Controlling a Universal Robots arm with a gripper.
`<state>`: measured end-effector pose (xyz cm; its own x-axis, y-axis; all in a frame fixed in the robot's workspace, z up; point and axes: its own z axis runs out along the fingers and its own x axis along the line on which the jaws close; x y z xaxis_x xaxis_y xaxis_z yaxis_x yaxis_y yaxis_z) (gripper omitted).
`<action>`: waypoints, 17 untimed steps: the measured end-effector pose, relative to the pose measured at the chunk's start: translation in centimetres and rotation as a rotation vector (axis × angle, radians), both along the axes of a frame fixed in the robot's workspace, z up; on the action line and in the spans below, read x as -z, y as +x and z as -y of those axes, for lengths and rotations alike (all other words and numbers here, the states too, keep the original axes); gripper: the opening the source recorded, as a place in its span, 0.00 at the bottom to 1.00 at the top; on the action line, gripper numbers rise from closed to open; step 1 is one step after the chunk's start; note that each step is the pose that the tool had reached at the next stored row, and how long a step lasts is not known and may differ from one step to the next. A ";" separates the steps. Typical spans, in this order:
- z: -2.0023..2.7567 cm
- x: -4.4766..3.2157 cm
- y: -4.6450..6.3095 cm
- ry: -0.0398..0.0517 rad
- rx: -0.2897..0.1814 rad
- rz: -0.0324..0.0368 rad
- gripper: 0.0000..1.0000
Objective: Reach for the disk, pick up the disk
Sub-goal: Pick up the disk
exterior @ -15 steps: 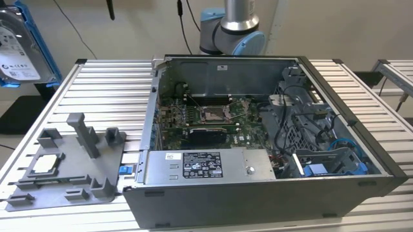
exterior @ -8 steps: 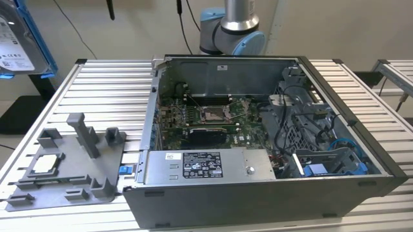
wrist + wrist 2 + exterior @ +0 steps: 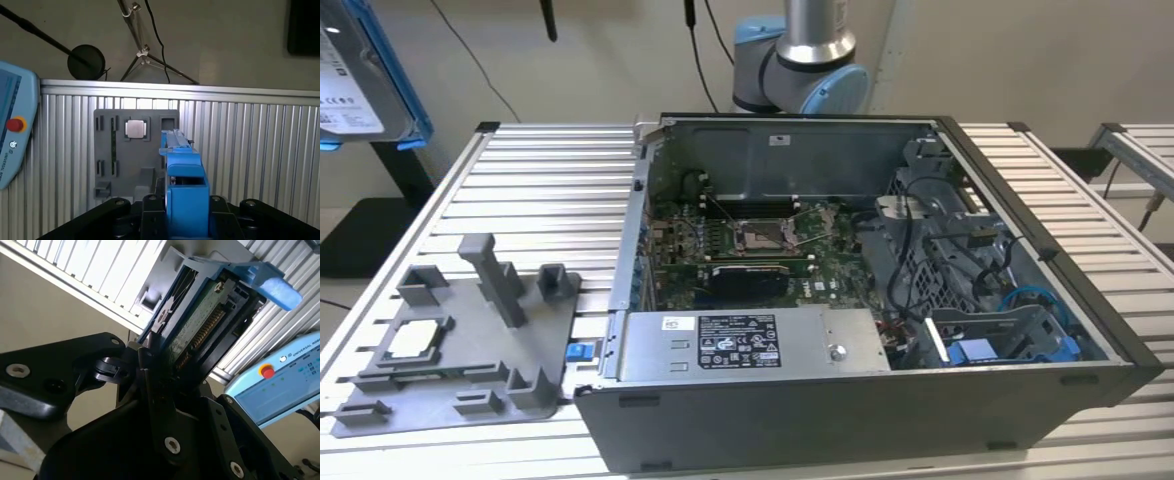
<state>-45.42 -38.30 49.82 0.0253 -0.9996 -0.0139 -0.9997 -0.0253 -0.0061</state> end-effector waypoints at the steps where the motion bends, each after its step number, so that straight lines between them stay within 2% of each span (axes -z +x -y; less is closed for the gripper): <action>1: 0.00 0.00 0.0 0.0001 0.000 0.0001 0.00; 12: 0.01 0.00 0.0 0.0014 0.000 0.0003 0.00; 17: 0.00 -0.01 0.6 0.0019 0.000 0.0001 0.00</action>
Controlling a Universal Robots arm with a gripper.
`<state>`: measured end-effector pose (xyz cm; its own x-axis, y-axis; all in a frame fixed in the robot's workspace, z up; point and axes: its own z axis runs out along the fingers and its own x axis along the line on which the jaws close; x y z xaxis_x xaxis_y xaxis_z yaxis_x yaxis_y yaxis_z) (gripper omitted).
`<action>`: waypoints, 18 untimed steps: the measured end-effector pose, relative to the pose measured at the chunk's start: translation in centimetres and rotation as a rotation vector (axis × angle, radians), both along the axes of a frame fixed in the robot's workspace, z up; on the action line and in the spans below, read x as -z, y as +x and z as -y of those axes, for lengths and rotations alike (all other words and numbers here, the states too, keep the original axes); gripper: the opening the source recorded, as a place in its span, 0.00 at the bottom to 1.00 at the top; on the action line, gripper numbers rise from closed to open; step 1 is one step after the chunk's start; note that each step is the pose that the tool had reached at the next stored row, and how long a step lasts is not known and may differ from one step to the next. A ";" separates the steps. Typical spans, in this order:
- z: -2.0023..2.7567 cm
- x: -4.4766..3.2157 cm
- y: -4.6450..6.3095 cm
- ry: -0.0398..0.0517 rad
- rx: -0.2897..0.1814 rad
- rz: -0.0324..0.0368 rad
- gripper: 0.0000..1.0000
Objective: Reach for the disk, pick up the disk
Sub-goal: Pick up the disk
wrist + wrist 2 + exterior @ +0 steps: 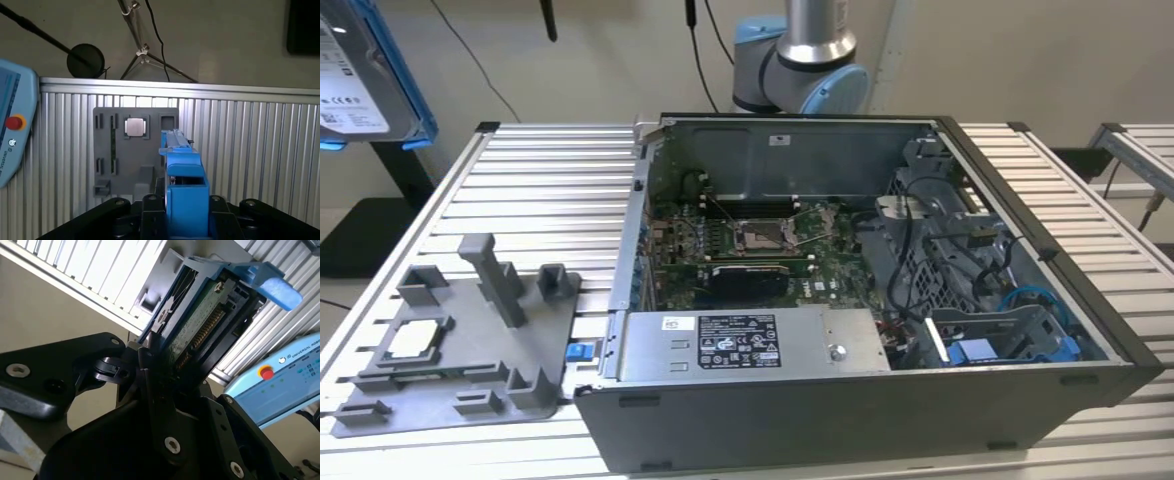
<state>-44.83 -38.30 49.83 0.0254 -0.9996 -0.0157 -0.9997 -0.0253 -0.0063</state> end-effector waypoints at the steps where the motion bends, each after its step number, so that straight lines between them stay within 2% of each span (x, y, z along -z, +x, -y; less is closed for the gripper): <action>1: 0.00 0.00 0.2 0.0002 0.000 0.0000 0.00; 18: 0.00 0.00 4.3 0.0022 0.000 -0.0008 0.00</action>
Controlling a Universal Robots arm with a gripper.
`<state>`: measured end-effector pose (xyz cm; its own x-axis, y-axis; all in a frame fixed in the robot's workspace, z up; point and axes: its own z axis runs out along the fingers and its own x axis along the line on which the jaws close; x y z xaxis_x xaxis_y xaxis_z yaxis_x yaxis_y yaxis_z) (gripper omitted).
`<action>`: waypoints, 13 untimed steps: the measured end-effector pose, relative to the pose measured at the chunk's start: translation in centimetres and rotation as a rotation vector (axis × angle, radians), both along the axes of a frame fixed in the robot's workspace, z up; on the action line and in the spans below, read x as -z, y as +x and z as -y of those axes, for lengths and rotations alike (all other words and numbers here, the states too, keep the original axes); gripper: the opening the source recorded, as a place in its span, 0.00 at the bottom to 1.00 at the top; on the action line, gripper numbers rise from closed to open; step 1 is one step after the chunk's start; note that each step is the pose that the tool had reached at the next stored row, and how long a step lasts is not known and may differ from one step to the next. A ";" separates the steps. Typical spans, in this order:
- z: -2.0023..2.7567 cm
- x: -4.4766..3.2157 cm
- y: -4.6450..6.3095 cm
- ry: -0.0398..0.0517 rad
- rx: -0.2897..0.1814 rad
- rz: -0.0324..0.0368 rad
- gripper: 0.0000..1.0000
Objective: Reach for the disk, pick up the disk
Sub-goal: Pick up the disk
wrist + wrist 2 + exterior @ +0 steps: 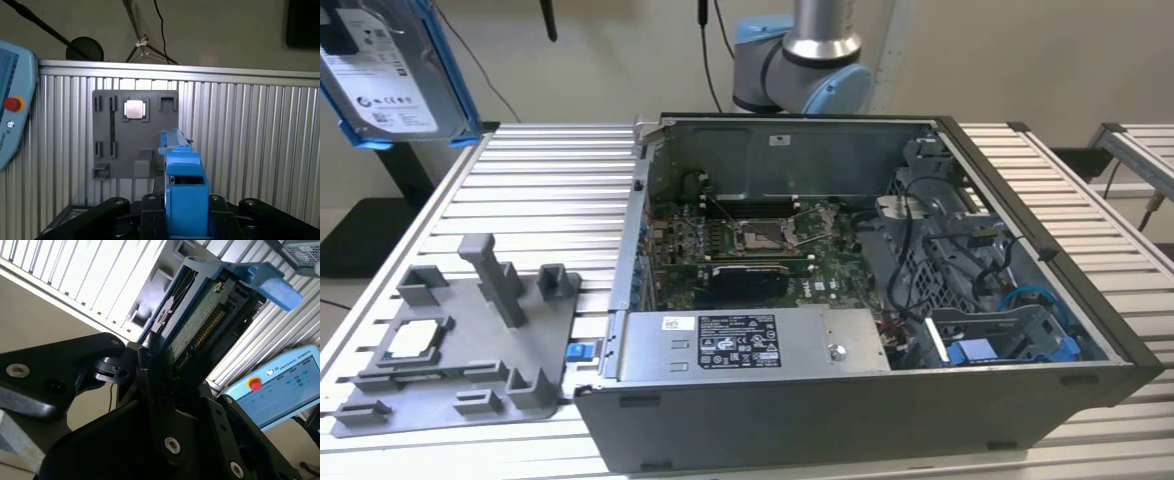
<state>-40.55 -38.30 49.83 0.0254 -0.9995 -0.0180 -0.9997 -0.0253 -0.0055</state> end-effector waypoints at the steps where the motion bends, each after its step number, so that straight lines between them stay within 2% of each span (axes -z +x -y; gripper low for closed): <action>1: 0.00 0.00 0.3 0.0001 0.000 -0.0001 0.00; 7: 0.00 0.00 1.7 0.0008 0.000 -0.0003 0.00; 13: 0.00 0.00 1.8 0.0015 0.000 -0.0003 0.00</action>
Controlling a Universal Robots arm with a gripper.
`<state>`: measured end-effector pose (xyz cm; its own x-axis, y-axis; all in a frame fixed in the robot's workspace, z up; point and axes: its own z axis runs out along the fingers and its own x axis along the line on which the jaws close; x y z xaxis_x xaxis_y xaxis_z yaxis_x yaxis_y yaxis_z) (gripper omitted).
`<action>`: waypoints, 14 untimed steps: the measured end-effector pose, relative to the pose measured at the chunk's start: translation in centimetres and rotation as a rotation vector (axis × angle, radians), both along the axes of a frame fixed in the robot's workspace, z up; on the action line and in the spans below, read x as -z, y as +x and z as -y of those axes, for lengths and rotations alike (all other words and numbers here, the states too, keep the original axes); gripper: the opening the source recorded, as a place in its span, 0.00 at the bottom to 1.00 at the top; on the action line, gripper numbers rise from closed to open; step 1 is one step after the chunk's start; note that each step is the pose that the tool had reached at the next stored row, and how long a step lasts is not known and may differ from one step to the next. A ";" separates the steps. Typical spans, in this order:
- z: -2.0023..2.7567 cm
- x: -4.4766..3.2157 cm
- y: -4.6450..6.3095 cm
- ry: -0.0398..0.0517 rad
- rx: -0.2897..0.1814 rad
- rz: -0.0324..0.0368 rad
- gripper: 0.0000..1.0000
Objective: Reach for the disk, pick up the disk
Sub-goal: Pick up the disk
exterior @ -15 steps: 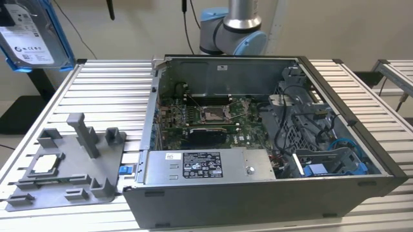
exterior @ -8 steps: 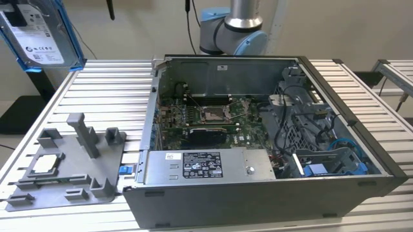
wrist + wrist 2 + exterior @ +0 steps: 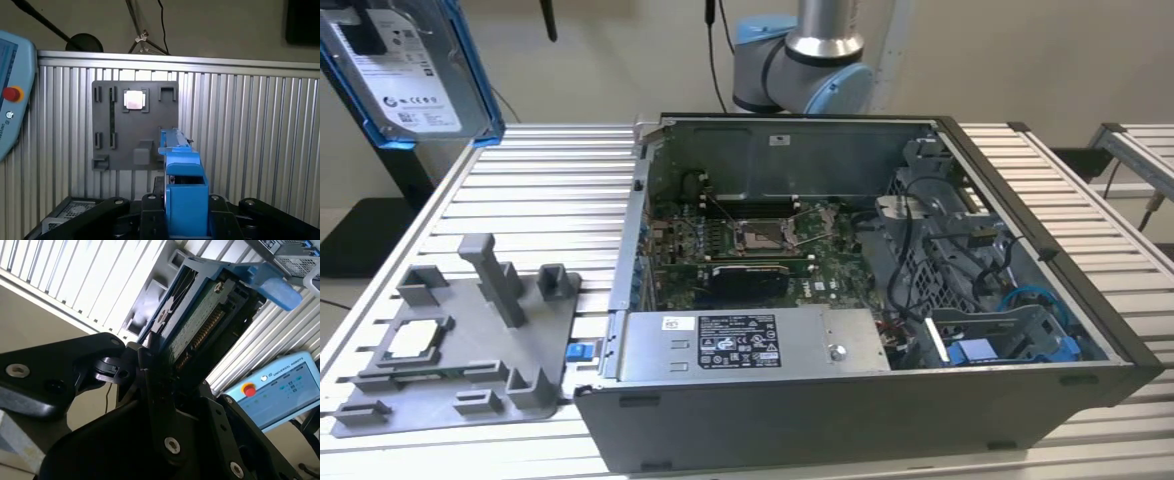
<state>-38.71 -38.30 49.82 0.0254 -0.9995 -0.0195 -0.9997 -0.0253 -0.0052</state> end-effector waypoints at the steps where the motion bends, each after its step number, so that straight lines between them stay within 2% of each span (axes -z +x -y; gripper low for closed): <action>1: 0.00 0.00 0.0 0.0001 0.000 -0.0001 0.00; 8: 0.00 0.00 0.3 0.0006 0.000 0.0000 0.00; 11: 0.00 0.00 0.8 0.0005 0.000 -0.0001 0.00; 14: 0.00 0.00 2.0 0.0006 0.000 -0.0005 0.00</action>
